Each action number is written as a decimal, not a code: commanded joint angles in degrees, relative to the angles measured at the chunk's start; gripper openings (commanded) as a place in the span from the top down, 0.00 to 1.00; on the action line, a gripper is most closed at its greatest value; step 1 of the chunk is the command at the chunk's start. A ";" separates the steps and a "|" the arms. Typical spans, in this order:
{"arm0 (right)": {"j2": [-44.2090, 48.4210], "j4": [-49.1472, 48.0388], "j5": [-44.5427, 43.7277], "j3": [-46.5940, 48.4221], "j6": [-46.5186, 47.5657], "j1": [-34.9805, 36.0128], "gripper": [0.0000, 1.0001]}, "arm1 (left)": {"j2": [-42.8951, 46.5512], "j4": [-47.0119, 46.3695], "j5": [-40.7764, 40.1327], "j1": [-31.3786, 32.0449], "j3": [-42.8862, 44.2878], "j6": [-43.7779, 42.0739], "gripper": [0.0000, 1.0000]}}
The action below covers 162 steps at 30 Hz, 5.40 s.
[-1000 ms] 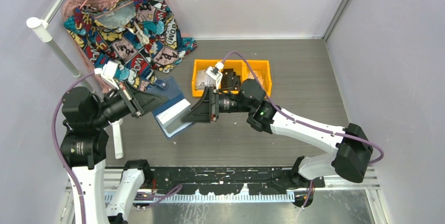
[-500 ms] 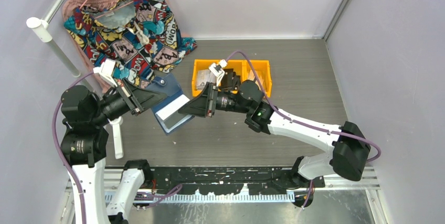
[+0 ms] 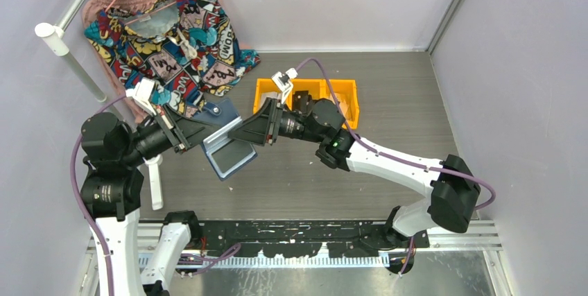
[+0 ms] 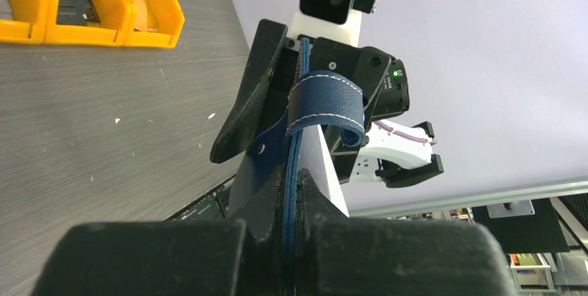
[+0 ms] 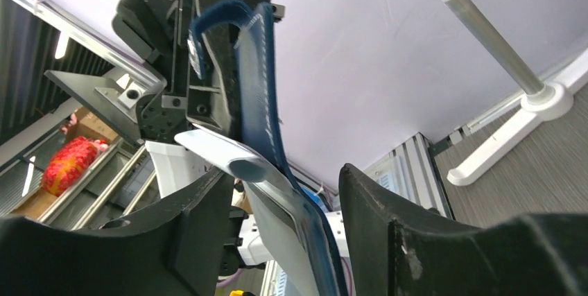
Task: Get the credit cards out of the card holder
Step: Open the card holder, then remove the credit card from the card holder.
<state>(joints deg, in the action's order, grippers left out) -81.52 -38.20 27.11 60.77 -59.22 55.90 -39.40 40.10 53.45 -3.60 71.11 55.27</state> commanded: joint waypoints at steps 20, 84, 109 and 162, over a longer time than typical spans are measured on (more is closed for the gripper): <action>0.54 -5.75 -0.18 4.50 -5.77 0.36 0.77 | 3.18 7.33 -3.18 -0.01 0.91 -12.50 0.76; -8.53 75.85 4.55 43.35 45.97 5.49 0.35 | -1.84 39.65 9.51 0.06 11.09 -53.13 1.00; -1.56 56.38 -6.16 37.06 38.49 7.96 0.99 | 1.21 36.80 11.11 0.00 8.62 -50.65 0.06; 11.03 -6.50 -24.07 -7.64 -3.39 7.25 0.99 | 9.71 -8.48 6.32 -0.02 -11.72 -0.51 0.65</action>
<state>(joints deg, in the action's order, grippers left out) -72.38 -38.59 3.73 52.25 -61.30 62.96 -30.65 37.21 57.21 -3.60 59.09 52.34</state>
